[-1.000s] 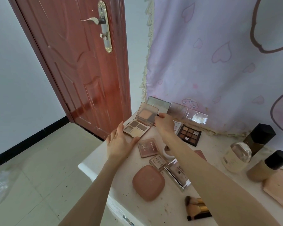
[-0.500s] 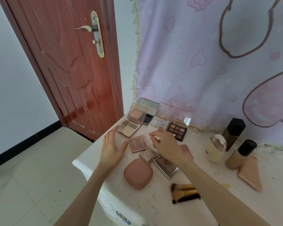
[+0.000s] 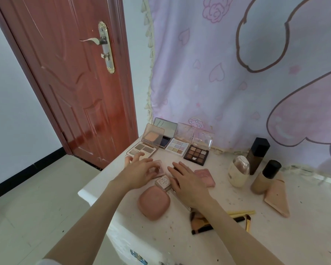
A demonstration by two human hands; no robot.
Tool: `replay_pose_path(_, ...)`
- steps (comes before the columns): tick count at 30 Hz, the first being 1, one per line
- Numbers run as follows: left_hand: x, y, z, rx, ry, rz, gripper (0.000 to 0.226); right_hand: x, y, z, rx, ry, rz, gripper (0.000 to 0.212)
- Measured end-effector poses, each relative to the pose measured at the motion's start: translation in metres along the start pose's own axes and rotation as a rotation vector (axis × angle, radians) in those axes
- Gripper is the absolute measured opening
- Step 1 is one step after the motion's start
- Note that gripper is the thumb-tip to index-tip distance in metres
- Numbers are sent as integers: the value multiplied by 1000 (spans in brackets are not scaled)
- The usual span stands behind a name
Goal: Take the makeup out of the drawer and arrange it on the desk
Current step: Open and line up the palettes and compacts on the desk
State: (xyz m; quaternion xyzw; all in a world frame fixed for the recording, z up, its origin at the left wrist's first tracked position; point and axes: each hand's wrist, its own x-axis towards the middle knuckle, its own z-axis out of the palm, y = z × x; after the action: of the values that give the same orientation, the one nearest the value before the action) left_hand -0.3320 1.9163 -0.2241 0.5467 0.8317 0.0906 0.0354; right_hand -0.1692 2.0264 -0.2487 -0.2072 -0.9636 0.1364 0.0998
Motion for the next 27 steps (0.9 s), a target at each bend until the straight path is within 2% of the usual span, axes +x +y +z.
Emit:
replay_pose_path(4, 1, -2, -3, 21, -30, 48, 43, -2, 1, 1, 32, 24, 0, 45)
replay_pose_path(7, 0, 0, -4, -17, 0, 54, 43, -2, 1, 3, 59, 55, 2, 44)
replay_pose_path(10, -1, 7, -6, -186, 120, -29, 42, -2, 2, 3, 82, 66, 3, 43)
replay_pose_path(12, -3, 10, -11, -406, 230, -62, 41, -2, 1, 0, 139, 55, 9, 42)
replay_pose_path(14, -6, 16, -18, -653, 302, -72, 38, -1, -2, -9, 374, 83, 125, 38)
replay_pose_path(17, -14, 27, -26, -845, 312, -85, 31, -1, -4, -28, 690, 235, 299, 35)
replay_pose_path(21, -21, 44, -33, -1039, 290, -14, 23, 1, -9, -46, 1232, 184, 268, 43)
replay_pose_path(23, -23, 52, -35, -1069, 283, 22, 24, -1, -12, -51, 1352, 174, 208, 49)
replay_pose_path(27, -25, 62, -36, -1105, 282, 53, 28, -4, -14, -53, 1440, 200, 165, 28)
